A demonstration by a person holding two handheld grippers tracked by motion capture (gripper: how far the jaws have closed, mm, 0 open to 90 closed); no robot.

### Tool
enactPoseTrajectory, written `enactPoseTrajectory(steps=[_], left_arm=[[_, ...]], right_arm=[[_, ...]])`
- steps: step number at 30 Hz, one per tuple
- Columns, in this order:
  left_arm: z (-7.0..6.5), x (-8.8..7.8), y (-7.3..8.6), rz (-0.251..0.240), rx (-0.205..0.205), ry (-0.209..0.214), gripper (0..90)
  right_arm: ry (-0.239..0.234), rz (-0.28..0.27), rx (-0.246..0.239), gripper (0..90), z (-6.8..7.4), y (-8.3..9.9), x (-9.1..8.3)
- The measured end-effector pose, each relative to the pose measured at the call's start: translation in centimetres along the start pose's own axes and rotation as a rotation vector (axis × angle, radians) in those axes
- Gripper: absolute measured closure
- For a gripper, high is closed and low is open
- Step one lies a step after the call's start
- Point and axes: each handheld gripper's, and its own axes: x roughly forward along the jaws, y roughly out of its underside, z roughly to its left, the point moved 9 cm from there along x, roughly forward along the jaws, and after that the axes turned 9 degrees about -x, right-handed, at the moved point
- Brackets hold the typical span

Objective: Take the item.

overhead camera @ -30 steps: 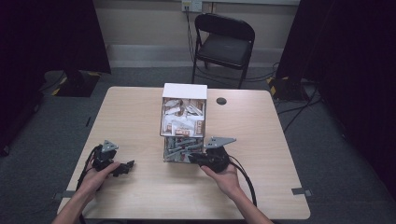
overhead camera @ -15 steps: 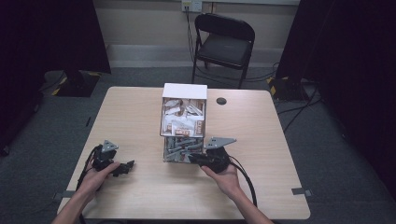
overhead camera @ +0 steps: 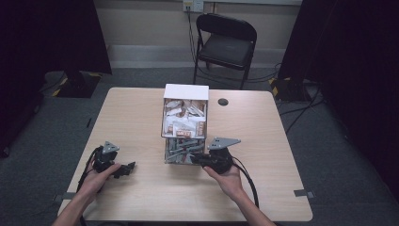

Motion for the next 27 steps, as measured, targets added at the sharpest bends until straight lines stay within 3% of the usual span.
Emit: enactPoseTrajectory(steps=[27], left_arm=[[0.0,0.0,0.0,0.000,0.001,0.001,0.0]], right_arm=[[-0.005,-0.045,-0.004,85.8,0.6,-1.5,-0.9]])
